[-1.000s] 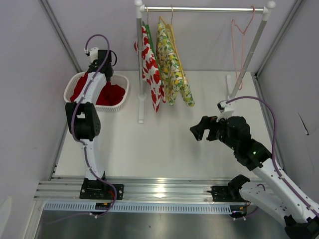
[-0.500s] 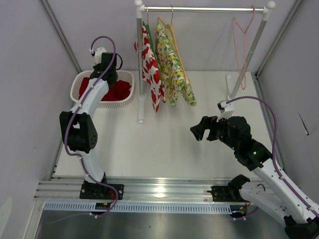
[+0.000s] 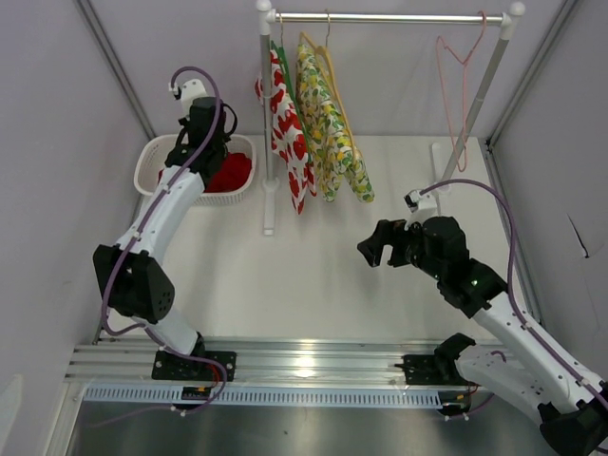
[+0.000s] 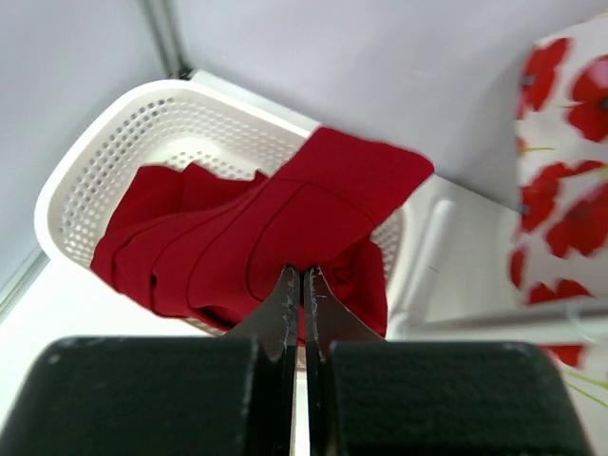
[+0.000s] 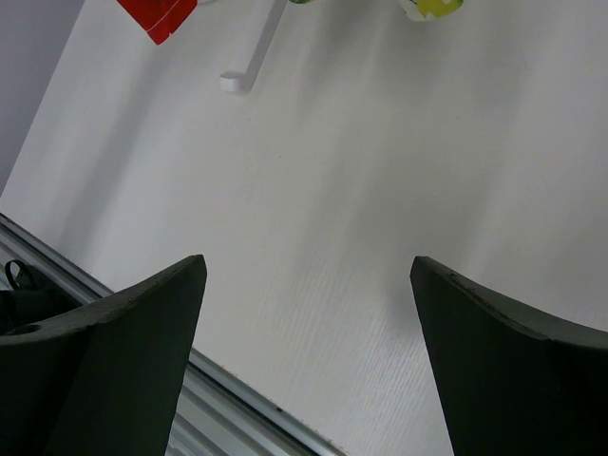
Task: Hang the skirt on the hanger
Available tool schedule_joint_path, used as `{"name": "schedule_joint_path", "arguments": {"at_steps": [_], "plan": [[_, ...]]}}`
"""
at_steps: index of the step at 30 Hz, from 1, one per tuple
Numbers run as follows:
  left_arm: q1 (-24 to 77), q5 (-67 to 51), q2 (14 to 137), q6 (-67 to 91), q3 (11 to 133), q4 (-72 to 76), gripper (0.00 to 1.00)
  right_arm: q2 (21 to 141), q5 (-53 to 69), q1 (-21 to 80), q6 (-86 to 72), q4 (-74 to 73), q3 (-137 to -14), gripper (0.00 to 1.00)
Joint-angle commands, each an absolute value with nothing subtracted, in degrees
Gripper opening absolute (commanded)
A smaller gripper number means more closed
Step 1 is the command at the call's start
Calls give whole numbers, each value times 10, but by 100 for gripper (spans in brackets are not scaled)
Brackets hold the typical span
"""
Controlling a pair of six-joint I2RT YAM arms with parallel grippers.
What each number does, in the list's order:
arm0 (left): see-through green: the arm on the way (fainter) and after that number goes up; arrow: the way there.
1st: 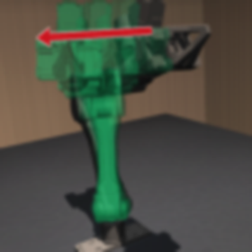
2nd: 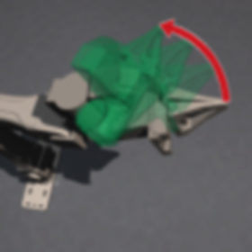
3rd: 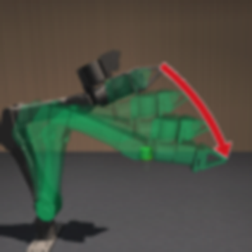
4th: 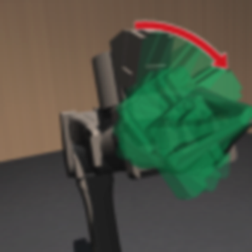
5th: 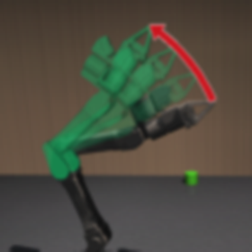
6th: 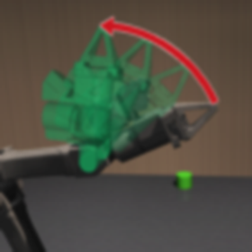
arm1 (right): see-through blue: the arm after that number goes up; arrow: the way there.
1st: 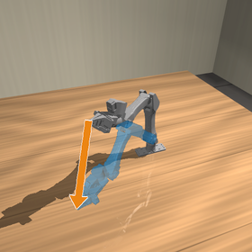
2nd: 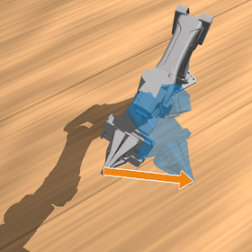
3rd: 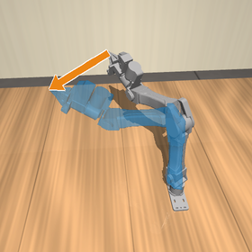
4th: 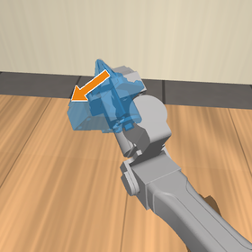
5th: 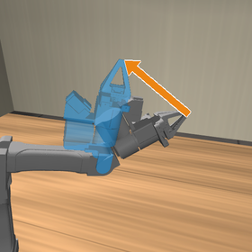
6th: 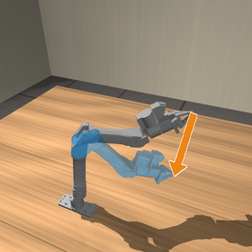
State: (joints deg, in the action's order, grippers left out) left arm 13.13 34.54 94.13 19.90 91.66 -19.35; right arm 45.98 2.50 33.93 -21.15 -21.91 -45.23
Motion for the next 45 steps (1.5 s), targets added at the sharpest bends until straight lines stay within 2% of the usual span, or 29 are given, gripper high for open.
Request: {"name": "schedule_joint_path", "arguments": {"at_steps": [1, 3, 8, 13, 18, 25, 29, 31, 32, 35, 38, 41, 45], "plan": [[139, 361, 884, 204, 951, -140, 0, 467, 31, 338, -211, -194, -456, 96], [139, 373, 880, 212, 989, -161, 0, 474, 32, 338, -209, -191, -456, 96], [141, 353, 844, 201, 981, -97, 0, 492, 33, 338, -203, -182, -458, 95], [176, 319, 818, 116, 1020, -27, 0, 507, 30, 338, -196, -182, -460, 95], [214, 330, 789, 62, 1067, -40, 0, 509, 24, 338, -195, -180, -459, 95], [283, 343, 701, 18, 1000, -44, 0, 513, 21, 337, -191, -181, -462, 95], [297, 272, 654, 13, 991, -97, 0, 512, 18, 337, -192, -182, -459, 95], [313, 251, 637, 19, 970, -124, 0, 512, 16, 337, -193, -180, -456, 95], [322, 245, 627, 19, 915, -124, 0, 512, 16, 337, -194, -180, -454, 95], [359, 232, 576, 29, 849, -107, 0, 513, 15, 337, -194, -178, -452, 95], [384, 225, 534, 61, 698, -93, 0, 513, 15, 337, -195, -181, -453, 95], [406, 213, 502, 99, 598, -65, 0, 516, 15, 337, -197, -185, -451, 95], [415, 203, 492, 135, 519, -38, 0, 520, 21, 338, -204, -188, -443, 95]]}}
